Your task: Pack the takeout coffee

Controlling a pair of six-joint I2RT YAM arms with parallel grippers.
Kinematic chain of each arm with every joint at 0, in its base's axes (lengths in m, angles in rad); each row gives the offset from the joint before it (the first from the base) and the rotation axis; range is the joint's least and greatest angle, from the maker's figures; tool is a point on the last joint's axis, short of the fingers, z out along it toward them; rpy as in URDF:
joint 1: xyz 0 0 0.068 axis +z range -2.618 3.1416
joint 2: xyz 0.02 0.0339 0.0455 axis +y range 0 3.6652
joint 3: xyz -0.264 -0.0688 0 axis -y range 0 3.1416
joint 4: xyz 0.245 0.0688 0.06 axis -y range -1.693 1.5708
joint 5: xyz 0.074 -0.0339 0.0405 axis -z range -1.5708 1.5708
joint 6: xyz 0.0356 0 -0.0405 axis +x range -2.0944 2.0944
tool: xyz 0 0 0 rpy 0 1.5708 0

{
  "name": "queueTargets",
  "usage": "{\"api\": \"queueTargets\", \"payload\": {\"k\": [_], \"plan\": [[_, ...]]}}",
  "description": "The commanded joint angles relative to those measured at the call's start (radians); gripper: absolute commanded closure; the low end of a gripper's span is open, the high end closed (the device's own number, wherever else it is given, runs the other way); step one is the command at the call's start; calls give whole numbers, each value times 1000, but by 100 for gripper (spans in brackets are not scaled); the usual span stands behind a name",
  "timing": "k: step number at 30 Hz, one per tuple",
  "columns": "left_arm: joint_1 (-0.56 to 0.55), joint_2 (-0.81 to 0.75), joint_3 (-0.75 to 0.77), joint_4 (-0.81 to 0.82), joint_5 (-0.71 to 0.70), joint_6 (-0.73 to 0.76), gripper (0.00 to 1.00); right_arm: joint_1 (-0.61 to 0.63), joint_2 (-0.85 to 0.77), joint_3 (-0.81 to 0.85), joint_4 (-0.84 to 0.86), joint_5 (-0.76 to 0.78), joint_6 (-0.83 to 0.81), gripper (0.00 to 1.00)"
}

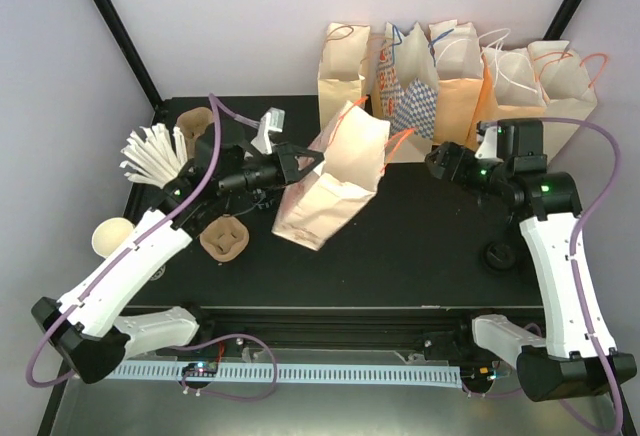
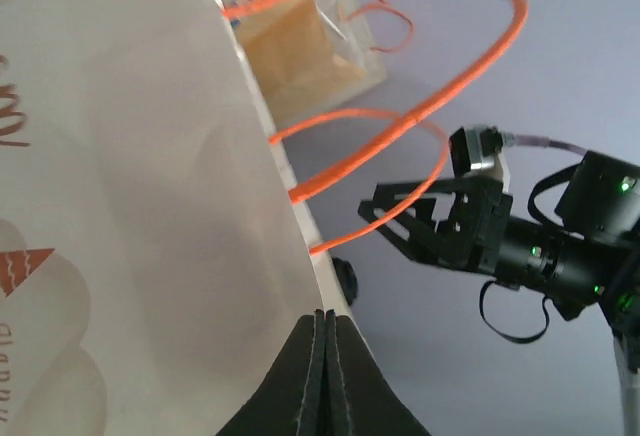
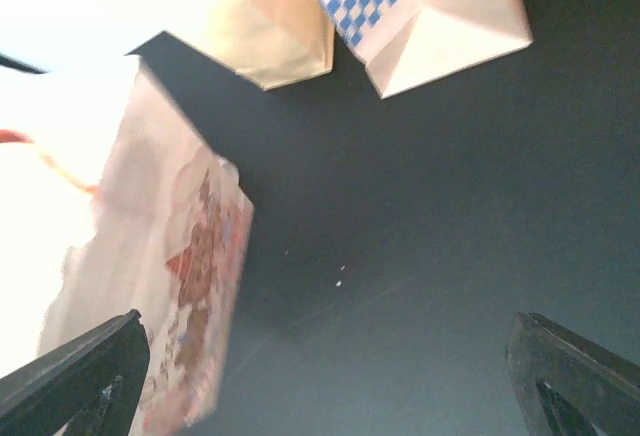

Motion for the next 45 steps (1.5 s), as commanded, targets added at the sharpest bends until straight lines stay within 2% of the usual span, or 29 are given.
{"api": "queueTargets", "payload": {"k": [1,3,4,6,7,8,9,12,15,20,25,28,35,39,42,45], "plan": [[-42,-30,-45,147,40,-118,98,0,-10,109,-100,176,-33,0],[-44,-51,-104,157,30,-144,98,0,-6,142,-130,219,-31,0],[-44,-62,-137,145,19,-142,92,0,-7,147,-140,227,-29,0],[-44,-74,-207,96,-9,-110,71,-1,-9,142,-149,229,-26,0],[-44,-75,-235,78,-7,-88,52,0,-7,135,-154,227,-23,0],[-44,-74,-251,53,-6,-60,39,0,-5,126,-158,220,-22,0],[-47,-72,-254,19,-9,-33,30,0,-3,120,-164,209,-20,0],[-54,-80,-232,-81,-38,30,14,0,-2,111,-171,149,-29,0],[-59,-107,-180,-167,-112,103,6,0,5,108,-172,73,-37,0],[-59,-120,-83,-280,-141,191,2,8,67,166,-187,-79,-35,1],[-58,-110,35,-396,-173,235,3,93,160,293,-230,-101,-36,1],[-58,-117,81,-423,-161,241,4,172,203,365,-264,-87,-16,1],[-78,-87,166,-461,-24,153,7,404,245,481,-347,-30,93,1],[-141,7,256,-540,-54,208,7,528,268,479,-407,44,132,2],[-177,87,332,-631,-110,240,8,563,287,479,-478,126,120,3],[-197,159,407,-728,-135,260,15,567,270,450,-506,161,97,10]]}}
